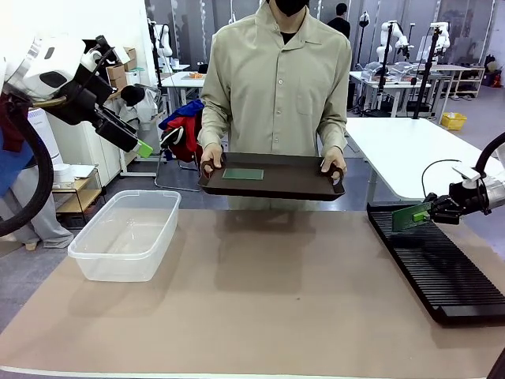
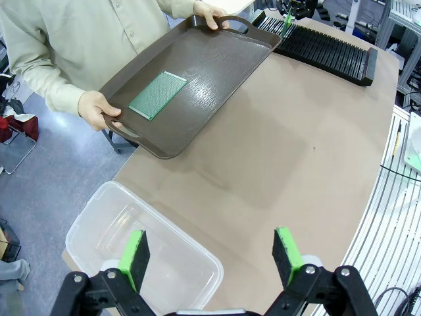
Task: Sort PCBs into racks and boxes based on the side picked up.
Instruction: If the short side of the Blank PCB is picked up, insert it into the PCB Rack ; if the long side is picked up, place it in the Organizing box.
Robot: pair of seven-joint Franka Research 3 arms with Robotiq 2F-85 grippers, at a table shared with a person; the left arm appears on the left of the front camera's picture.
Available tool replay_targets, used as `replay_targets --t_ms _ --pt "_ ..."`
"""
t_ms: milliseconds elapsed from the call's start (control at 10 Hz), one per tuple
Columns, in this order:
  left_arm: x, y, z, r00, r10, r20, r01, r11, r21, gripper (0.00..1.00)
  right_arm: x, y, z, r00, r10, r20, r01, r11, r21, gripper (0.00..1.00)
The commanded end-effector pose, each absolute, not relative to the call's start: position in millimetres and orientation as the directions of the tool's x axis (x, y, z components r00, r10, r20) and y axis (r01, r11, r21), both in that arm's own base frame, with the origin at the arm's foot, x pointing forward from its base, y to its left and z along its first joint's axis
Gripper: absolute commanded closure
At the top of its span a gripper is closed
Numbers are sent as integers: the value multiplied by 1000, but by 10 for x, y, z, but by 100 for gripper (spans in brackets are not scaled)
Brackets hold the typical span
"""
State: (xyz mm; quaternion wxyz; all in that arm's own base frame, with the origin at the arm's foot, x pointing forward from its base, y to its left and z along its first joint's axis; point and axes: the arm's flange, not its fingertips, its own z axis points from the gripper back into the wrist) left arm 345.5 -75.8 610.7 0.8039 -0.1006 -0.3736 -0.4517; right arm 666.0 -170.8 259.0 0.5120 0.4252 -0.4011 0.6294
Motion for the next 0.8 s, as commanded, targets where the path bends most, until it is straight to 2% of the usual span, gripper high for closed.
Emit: replay_targets --t_ms 0,700 --pt "3468 -732 6104 318 -650 691 804 571 167 0 6721 -1725 2605 -105 290 951 -987 -145 -65 98" --pt "3468 -732 6104 318 -650 691 804 571 167 0 6783 -1744 2465 -64 326 943 -988 -151 -15 98"
